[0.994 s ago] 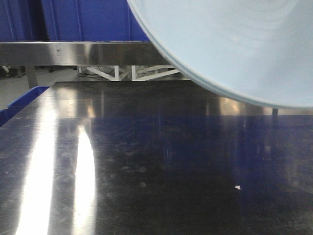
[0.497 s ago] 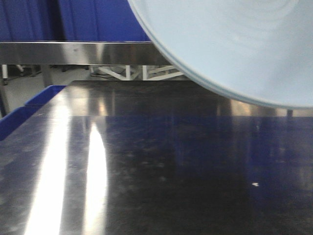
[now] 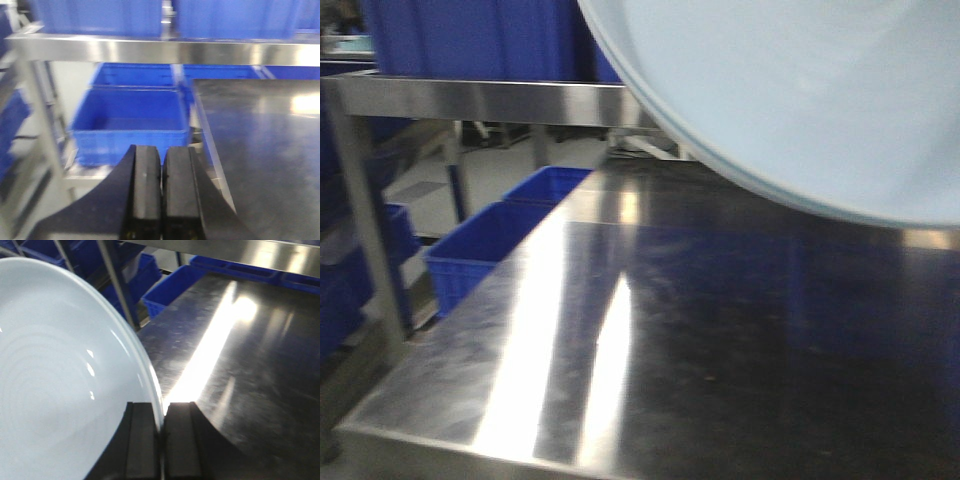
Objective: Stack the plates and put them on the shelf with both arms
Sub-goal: 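Drive the base to the blue-bin shelf while holding the stack up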
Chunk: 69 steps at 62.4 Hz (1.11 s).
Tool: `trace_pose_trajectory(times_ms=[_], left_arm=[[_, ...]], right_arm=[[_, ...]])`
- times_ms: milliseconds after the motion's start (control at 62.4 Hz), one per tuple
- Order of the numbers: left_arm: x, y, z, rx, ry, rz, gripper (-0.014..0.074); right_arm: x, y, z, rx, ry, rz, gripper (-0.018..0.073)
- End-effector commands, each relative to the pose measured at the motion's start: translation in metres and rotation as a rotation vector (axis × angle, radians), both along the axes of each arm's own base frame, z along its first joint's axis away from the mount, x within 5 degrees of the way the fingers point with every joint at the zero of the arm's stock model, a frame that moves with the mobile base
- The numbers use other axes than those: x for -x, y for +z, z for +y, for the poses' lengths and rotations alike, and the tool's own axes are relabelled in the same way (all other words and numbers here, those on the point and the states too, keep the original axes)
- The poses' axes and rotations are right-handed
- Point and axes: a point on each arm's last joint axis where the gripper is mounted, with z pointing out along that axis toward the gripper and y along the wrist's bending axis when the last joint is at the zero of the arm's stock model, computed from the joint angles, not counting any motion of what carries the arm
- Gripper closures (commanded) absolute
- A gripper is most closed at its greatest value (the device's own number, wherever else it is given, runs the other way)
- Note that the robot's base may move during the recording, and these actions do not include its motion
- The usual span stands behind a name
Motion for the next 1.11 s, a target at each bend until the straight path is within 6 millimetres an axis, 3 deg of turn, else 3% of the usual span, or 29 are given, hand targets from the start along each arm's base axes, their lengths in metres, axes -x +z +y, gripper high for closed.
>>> trace_pose_trajectory(times_ms=[0, 1090], left_arm=[[-0.0012, 0.019, 0.001, 0.036, 0.014, -0.119, 0.0512], [-0.0012, 0.019, 0.001, 0.036, 0.014, -0.119, 0.0512]], right_arm=[[-0.0012, 0.016, -0.0014, -0.057, -0.031, -0.084, 0.0503], [-0.0009, 0.0154, -0.0012, -0.054, -0.027, -0.078, 0.0503]])
